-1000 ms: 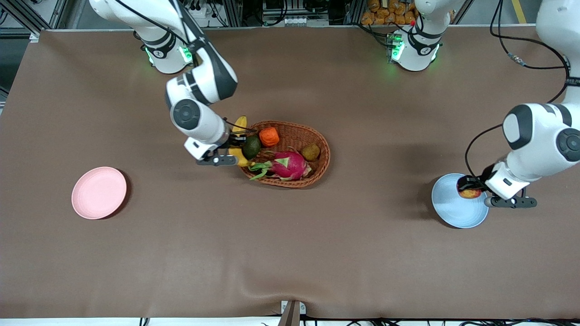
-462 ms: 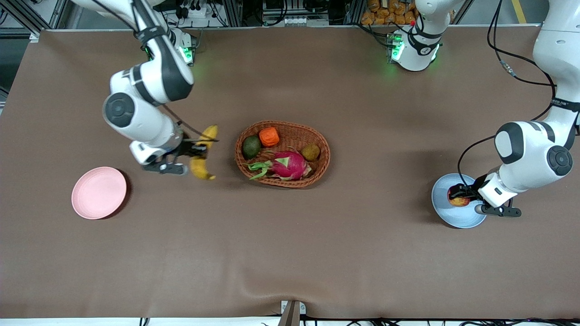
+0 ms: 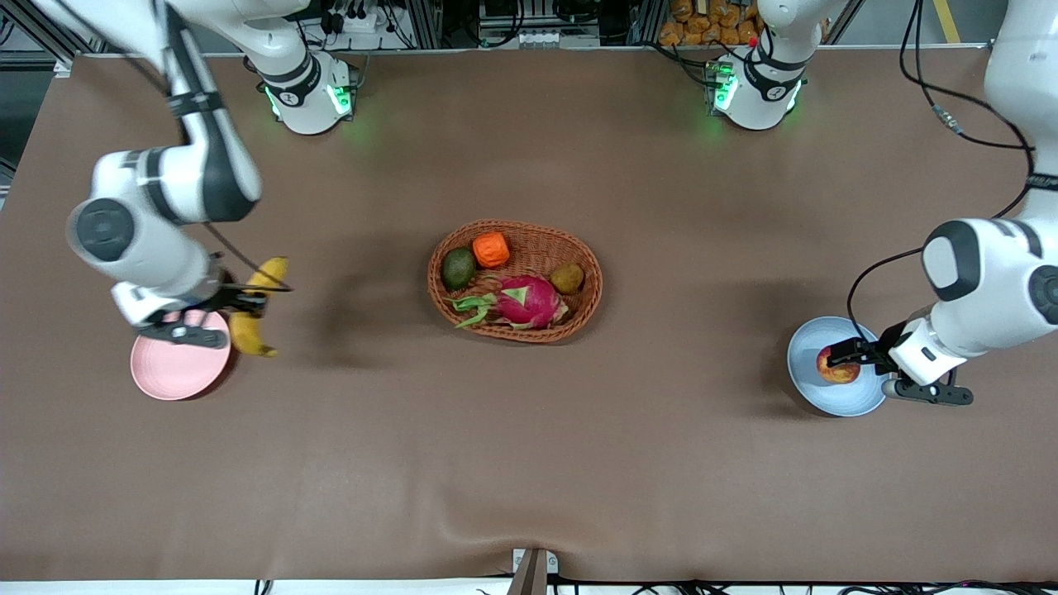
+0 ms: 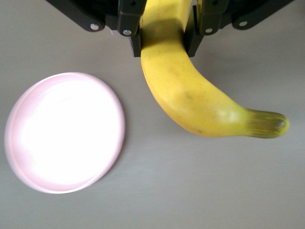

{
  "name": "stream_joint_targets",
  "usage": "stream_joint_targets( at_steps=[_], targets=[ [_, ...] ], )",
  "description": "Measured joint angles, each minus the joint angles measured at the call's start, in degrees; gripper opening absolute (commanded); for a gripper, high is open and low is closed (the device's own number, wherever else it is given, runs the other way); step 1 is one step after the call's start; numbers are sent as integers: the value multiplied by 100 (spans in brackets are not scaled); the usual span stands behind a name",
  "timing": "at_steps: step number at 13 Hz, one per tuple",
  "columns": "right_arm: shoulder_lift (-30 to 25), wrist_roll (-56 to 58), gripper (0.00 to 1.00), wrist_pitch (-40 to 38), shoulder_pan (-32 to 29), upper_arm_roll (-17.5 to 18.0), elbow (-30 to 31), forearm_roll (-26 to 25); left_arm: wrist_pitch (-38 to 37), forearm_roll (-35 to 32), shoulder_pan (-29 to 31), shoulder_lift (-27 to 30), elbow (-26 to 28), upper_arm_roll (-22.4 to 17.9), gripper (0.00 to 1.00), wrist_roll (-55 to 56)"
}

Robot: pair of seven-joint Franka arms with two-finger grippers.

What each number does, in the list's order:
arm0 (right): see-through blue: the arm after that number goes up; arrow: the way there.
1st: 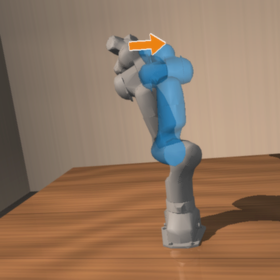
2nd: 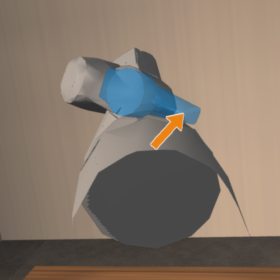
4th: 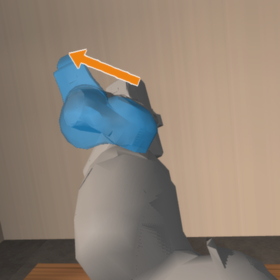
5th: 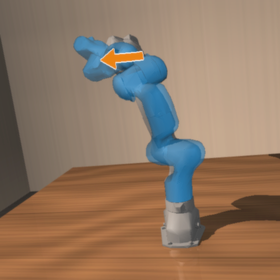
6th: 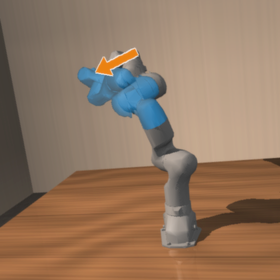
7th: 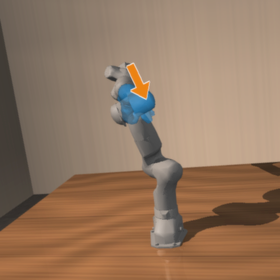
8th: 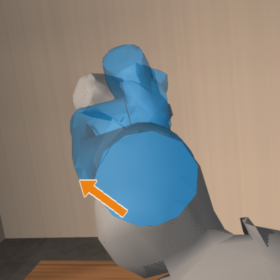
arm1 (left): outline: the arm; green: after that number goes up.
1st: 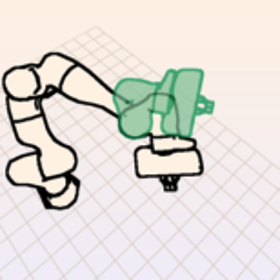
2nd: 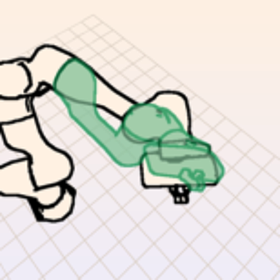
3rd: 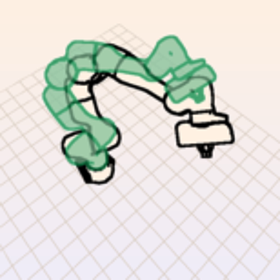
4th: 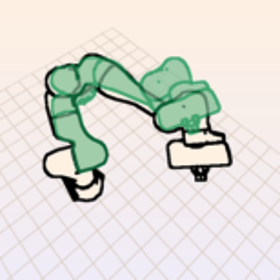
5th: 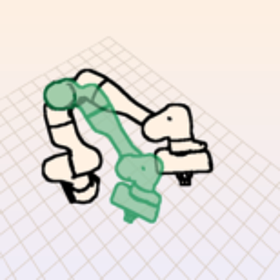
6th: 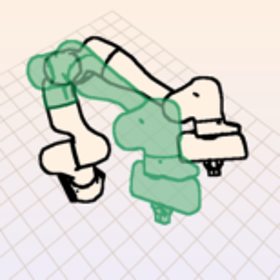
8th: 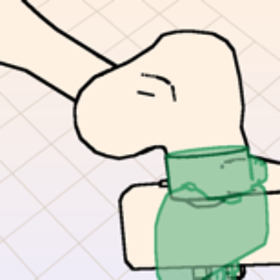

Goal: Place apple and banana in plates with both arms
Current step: 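Lower the apple onto the blue plate while the right gripper carries the banana, then lower the banana onto the pink plate while the left gripper withdraws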

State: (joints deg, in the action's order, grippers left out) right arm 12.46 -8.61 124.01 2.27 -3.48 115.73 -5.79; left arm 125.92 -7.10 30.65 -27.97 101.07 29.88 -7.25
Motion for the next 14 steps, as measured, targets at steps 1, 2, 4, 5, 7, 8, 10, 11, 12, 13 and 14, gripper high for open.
stream_joint_targets(
  at_steps=[1, 2, 4, 5, 7, 8, 10, 11, 12, 13, 14],
  targets=[
    [134, 561, 21, 56, -379, -6, -80, -16, -557, 38, -2, 280, -200, 178, 100, 210],
    [334, 1135, 21, 88, -716, -9, -242, -22, -1113, 48, -7, 584, -409, 364, 100, 501],
    [871, 1883, 21, 90, -1146, -9, -746, -23, -2028, 54, -21, 1127, -767, 653, 100, 1147],
    [1172, 2056, 21, 83, -1257, -8, -1017, -23, -2396, 55, -29, 1355, -919, 758, 100, 1434],
    [1662, 2109, 23, 70, -1303, 5, -1350, -23, -2953, 55, -40, 1696, -1225, 923, 100, 1903],
    [1841, 2107, 24, 69, -1304, 18, -1437, -23, -3117, 55, -42, 1813, -1348, 973, 100, 2000],
    [2092, 2107, 29, 69, -1360, 14, -1581, -23, -3307, 55, -43, 1993, -1524, 1023, 100, 2060],
    [2157, 2107, 30, 69, -1396, 13, -1625, -23, -3343, 55, -43, 2068, -1564, 1024, 100, 2060],
    [2188, 2107, 43, 69, -1424, 13, -1662, -23, -3362, 56, -43, 2140, -1584, 1021, 100, 2060],
    [2198, 2106, 86, 64, -1443, 14, -1695, -22, -3376, 69, -46, 2216, -1594, 1005, 100, 2060],
    [2198, 2099, 100, 49, -1477, 13, -1714, -19, -3425, 104, -96, 2309, -1597, 927, 100, 2059]
  ],
)
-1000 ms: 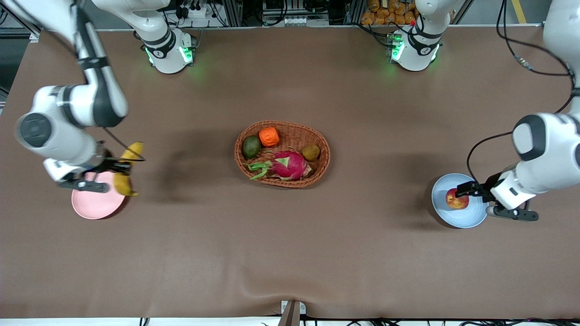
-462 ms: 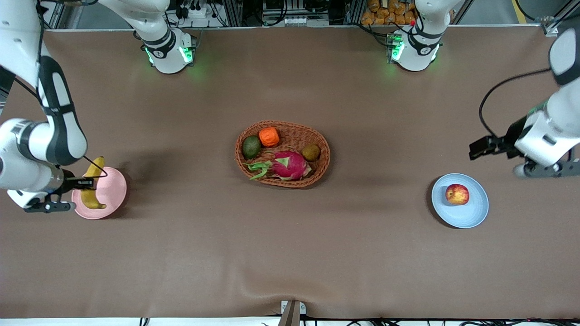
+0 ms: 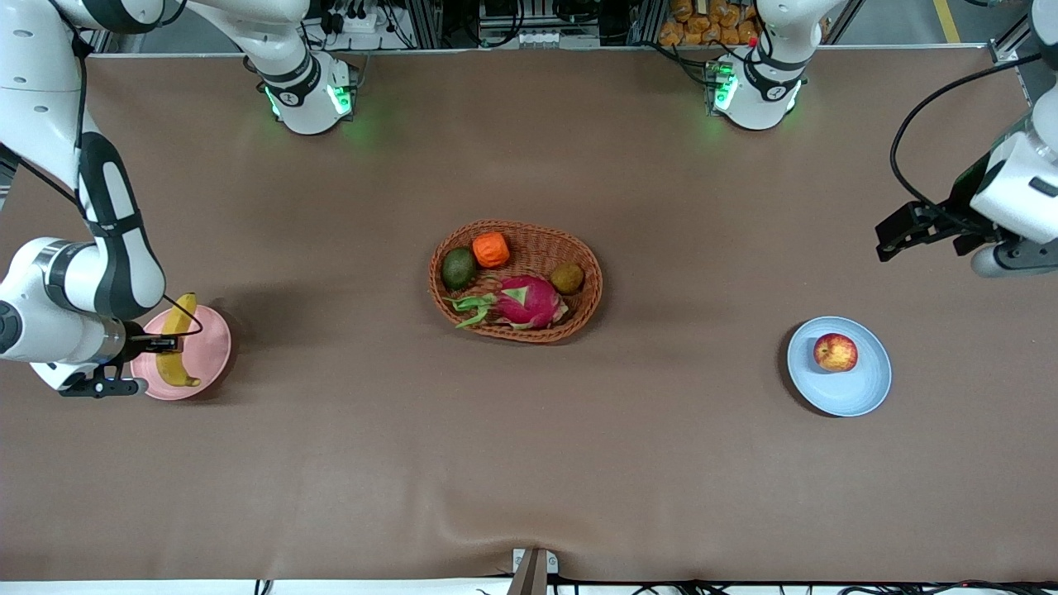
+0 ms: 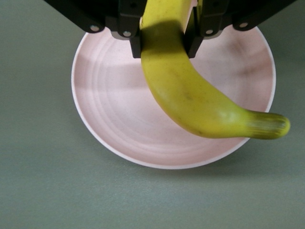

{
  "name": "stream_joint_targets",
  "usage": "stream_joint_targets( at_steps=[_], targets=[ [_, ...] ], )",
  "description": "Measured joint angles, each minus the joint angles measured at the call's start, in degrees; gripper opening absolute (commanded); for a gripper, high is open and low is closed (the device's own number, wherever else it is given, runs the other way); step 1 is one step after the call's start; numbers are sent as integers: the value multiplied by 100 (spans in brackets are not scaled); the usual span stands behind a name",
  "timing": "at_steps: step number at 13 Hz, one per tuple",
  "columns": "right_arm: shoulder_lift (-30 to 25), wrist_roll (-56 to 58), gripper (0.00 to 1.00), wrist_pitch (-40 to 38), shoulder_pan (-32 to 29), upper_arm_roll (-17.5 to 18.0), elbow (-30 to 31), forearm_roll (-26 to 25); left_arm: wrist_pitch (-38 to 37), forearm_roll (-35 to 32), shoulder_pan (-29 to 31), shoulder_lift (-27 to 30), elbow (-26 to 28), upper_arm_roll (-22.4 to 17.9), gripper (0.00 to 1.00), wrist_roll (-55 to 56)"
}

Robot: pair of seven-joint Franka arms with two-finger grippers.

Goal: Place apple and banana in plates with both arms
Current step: 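Lower the banana onto the pink plate while the left gripper withdraws, then open the right gripper and withdraw it from the pink plate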

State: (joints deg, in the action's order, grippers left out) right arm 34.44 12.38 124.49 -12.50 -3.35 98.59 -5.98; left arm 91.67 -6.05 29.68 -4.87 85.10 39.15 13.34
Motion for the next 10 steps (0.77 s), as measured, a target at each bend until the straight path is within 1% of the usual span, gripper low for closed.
stream_joint_targets(
  at_steps=[1, 2, 4, 5, 6, 7, 10],
  targets=[
    [1, 0, 100, -7, -76, -1, -6, 0, -116, 36, -203, 98, -1, -232, 100, -1],
    [1, 9, 100, -12, -147, 1, -11, 0, -234, 61, -631, 196, -1, -695, 100, -3],
    [-6, 32, 100, -113, -162, 35, -53, 0, -553, 127, -1848, 383, -2, -1955, 100, -7],
    [-43, 35, 100, -257, -105, 82, -99, 0, -698, 166, -2393, 468, -1, -2512, 100, -7],
    [-133, 35, 100, -447, 7, 123, -152, 0, -827, 200, -2764, 544, 3, -2894, 100, -8],
    [-279, 33, 100, -661, 161, 145, -200, 1, -917, 216, -2927, 612, 22, -3059, 100, -8],
    [-968, -67, 100, -1048, 569, 218, -189, 87, -1009, 227, -3109, 850, 275, -3177, 100, -10]
  ],
)
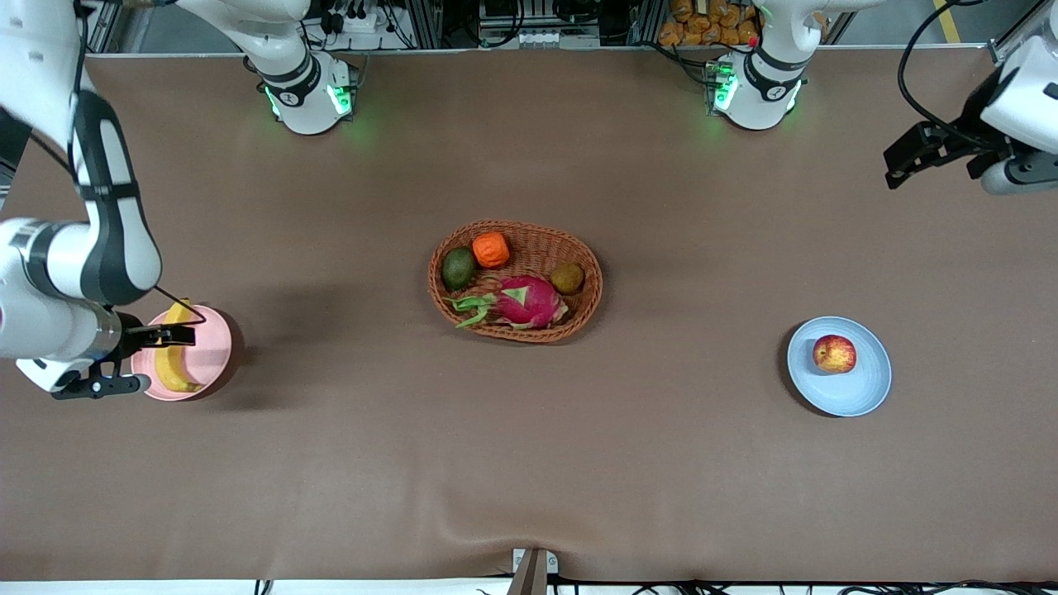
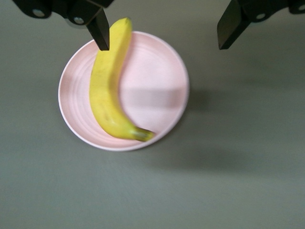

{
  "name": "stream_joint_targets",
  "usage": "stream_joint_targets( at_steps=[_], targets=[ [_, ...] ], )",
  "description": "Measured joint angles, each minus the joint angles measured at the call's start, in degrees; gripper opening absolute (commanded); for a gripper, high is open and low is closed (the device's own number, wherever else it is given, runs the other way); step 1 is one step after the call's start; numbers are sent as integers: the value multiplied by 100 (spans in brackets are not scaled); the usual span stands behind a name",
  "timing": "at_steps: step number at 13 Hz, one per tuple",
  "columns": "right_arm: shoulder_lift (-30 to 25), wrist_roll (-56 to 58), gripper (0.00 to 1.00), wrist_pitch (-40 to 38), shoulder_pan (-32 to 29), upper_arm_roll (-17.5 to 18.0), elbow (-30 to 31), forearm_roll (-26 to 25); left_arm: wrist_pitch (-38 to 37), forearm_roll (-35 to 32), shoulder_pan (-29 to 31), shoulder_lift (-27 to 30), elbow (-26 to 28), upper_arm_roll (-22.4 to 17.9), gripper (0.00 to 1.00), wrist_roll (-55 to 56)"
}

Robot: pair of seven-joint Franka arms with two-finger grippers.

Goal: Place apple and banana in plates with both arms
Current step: 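Open the right gripper and withdraw it from the pink plate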

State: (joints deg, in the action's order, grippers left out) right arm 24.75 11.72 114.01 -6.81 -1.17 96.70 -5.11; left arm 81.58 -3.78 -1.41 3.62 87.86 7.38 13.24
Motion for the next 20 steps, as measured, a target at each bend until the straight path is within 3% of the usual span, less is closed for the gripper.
stream_joint_targets(
  at_steps=[8, 12, 17, 20],
  targets=[
    [-1899, -1859, 100, -172, 844, 60, 1053, 49, -66, 1, -175, 180, 160, -74, 100, -2],
    [-2182, -1902, 100, -1339, 808, -20, 126, 95, -61, 3, -49, 221, 161, -79, 100, -25],
    [-2193, -1160, 100, -2936, 407, -69, -1047, 523, -59, 47, -31, 221, 161, -75, 100, -54],
    [-2199, -1089, 100, -3318, 399, -59, -1328, 551, -59, 259, -11, 221, 161, -80, 100, -124]
  ],
)
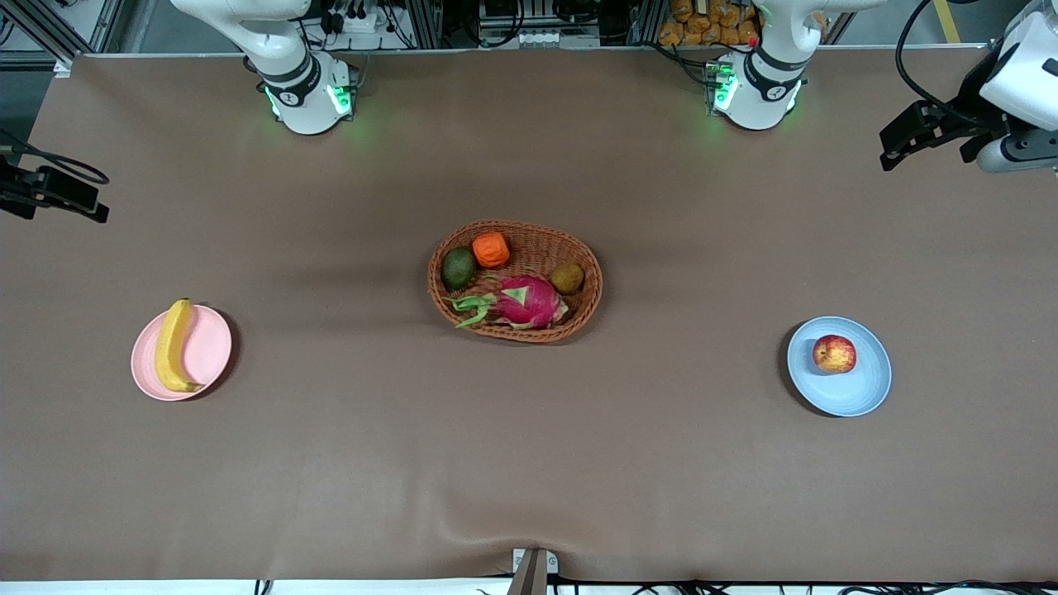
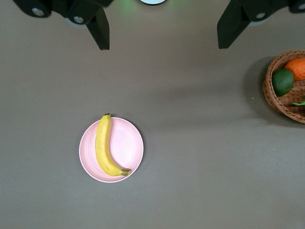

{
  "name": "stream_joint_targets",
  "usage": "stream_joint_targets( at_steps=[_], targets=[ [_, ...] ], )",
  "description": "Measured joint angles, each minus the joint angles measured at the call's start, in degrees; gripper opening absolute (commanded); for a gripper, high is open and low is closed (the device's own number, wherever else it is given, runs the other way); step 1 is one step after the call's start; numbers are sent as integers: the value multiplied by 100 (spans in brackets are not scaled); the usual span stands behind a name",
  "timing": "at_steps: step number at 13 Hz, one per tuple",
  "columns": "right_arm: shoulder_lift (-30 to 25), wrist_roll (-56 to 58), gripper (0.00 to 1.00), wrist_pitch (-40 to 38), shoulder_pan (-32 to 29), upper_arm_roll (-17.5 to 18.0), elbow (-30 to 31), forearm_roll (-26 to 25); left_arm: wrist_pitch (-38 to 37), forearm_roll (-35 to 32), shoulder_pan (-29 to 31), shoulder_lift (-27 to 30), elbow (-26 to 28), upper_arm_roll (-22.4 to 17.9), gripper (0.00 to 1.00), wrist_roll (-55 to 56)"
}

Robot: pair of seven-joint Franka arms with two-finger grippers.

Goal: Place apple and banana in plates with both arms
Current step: 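Open the right gripper and withdraw it from the pink plate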

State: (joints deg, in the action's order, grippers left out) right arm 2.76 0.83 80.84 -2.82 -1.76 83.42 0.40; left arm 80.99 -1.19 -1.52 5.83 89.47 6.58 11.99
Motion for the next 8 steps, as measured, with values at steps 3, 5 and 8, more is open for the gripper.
stream_joint_targets(
  at_steps=[3, 5, 8],
  targets=[
    [5, 2, 100, -2, 0, 5, 0, 5, 0, 19, 6, 0, 1, -1, 100, -126],
    [5, 2, 100, -1, 0, 5, 0, 5, 12, 19, 8, -1, -11, -3, 100, -145],
    [9, 2, 100, -1, 1, 10, 2, 5, 21, 19, 16, -12, -64, -18, 100, -197]
  ],
)
